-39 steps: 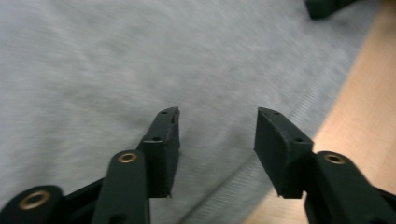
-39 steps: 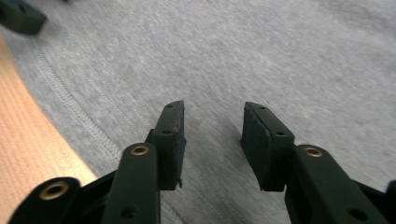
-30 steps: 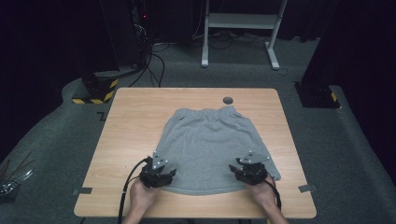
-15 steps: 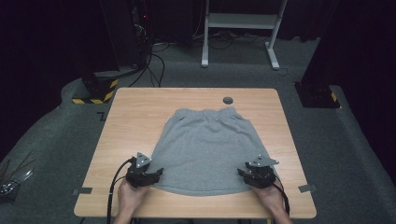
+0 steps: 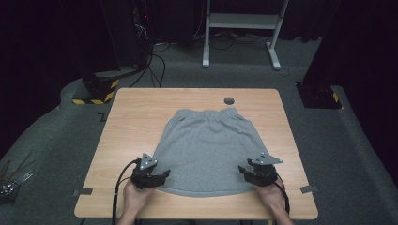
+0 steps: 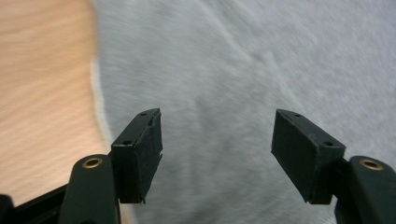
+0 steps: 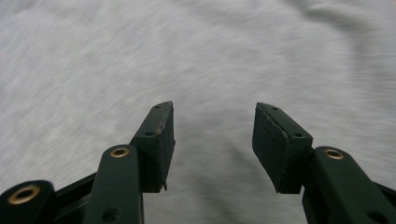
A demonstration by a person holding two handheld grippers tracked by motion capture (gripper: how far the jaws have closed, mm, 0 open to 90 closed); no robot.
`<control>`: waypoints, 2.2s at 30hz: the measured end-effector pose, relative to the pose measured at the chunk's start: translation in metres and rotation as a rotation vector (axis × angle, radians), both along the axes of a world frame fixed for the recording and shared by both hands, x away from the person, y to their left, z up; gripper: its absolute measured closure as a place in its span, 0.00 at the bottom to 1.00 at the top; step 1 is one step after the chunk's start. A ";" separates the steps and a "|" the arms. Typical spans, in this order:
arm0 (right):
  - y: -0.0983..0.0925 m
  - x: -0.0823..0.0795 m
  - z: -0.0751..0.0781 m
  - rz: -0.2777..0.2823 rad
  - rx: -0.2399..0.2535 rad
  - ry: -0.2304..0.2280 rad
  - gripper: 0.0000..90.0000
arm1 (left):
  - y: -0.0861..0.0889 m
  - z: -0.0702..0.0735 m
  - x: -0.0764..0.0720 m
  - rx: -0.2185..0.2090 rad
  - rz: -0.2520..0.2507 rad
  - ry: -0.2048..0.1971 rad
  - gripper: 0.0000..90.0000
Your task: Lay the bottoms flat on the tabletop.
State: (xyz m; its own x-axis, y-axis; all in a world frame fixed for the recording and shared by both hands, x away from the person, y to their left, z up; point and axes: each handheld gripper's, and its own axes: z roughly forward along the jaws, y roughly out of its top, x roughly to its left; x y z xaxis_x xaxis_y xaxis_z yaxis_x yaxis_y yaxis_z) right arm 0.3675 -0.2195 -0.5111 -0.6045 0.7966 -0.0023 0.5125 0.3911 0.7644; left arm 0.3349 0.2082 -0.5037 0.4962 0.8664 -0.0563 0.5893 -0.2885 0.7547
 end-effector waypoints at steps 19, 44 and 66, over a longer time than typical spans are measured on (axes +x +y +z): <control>-0.070 0.015 0.015 -0.258 0.087 -0.041 0.55 | 0.060 -0.003 0.006 -0.049 0.209 -0.027 0.38; -0.092 0.028 -0.011 -0.390 -0.033 0.034 0.47 | 0.080 -0.024 0.020 0.049 0.328 -0.012 0.37; -0.093 0.029 -0.011 -0.421 -0.033 0.036 0.43 | 0.078 -0.025 0.019 0.056 0.323 -0.005 0.32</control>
